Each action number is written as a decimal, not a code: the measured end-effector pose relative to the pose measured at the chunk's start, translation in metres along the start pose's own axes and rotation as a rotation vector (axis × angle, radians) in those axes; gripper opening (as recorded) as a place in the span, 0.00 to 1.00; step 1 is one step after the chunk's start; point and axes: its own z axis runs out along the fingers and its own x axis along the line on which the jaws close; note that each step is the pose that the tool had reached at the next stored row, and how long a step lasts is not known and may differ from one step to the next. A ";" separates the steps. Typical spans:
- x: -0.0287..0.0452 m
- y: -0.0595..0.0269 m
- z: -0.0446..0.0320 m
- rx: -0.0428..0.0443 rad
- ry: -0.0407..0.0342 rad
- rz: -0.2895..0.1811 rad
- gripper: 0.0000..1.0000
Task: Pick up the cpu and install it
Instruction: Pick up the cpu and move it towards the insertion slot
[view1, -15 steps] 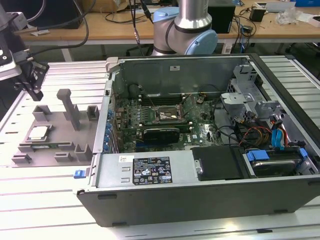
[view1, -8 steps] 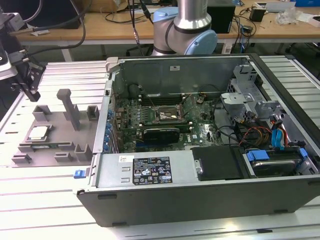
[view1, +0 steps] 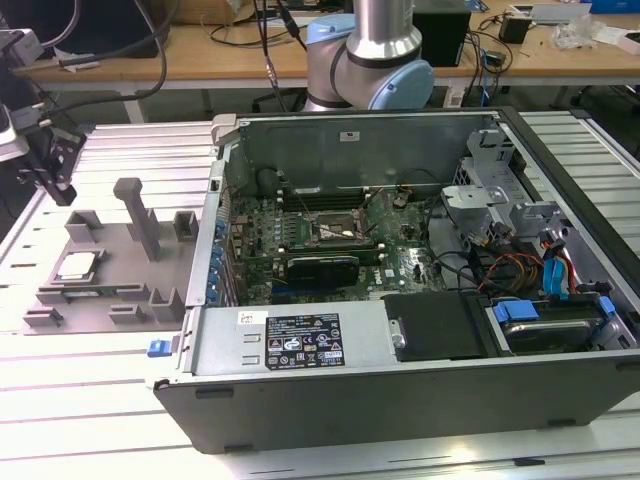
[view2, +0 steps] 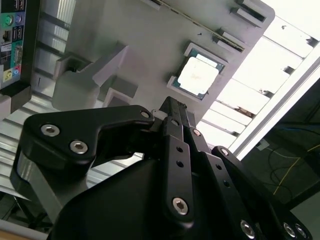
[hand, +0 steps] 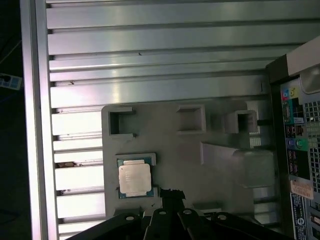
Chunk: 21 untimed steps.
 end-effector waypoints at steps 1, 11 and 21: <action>0.0012 -0.0002 0.0018 0.0000 0.0001 0.000 0.11; 0.0116 -0.0016 0.0169 0.0001 0.0001 0.000 0.11; 0.0175 -0.0025 0.0277 0.0000 0.0001 0.000 0.11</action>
